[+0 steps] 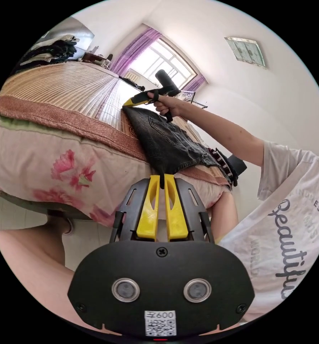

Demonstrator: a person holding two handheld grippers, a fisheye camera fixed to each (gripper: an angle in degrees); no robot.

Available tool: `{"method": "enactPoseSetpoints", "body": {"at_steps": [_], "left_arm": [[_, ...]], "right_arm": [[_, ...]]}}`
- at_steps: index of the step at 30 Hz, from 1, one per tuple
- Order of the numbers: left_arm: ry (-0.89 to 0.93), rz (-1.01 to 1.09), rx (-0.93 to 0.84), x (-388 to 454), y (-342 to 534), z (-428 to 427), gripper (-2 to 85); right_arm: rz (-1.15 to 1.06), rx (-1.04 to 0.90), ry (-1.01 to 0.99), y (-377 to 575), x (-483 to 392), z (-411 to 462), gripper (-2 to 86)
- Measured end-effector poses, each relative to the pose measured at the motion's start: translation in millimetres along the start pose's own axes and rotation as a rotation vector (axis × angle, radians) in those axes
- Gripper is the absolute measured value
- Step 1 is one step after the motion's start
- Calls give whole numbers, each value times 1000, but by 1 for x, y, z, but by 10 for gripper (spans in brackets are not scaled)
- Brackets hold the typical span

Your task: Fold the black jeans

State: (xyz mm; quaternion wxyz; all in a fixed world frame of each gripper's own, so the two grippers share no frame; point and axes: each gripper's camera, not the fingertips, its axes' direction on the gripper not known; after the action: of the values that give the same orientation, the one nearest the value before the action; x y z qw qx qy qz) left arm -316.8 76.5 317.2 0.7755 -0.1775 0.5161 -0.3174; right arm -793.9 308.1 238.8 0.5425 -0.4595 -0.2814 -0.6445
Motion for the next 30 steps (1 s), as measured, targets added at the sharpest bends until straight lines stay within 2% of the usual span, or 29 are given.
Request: {"method": "enactPoseSetpoints", "body": {"at_steps": [5, 9, 11, 12, 16, 20, 24, 30], "left_arm": [[138, -163, 0, -1, -2, -51, 10], [219, -223, -91, -9, -26, -89, 24], [198, -237, -118, -24, -56, -104, 59], [215, -266, -155, -36, -80, -107, 109], [379, -310, -342, -61, -146, -69, 125], [461, -370, -495, -66, -171, -34, 91], [479, -394, -453, -51, -170, -46, 42], [476, -381, -362, -6, -142, -80, 20]], "right_arm": [[-8, -25, 170, 7, -35, 20, -8], [21, 17, 164, 24, -41, 28, -8], [45, 74, 160, 41, -43, 32, -8], [55, 90, 158, 45, -44, 34, -8], [106, 187, 139, 76, -48, 42, -8], [23, 193, 245, 95, -73, 57, -8], [-18, 155, 307, 105, -87, 69, -8], [-26, 131, 342, 130, -96, 85, -8]]}}
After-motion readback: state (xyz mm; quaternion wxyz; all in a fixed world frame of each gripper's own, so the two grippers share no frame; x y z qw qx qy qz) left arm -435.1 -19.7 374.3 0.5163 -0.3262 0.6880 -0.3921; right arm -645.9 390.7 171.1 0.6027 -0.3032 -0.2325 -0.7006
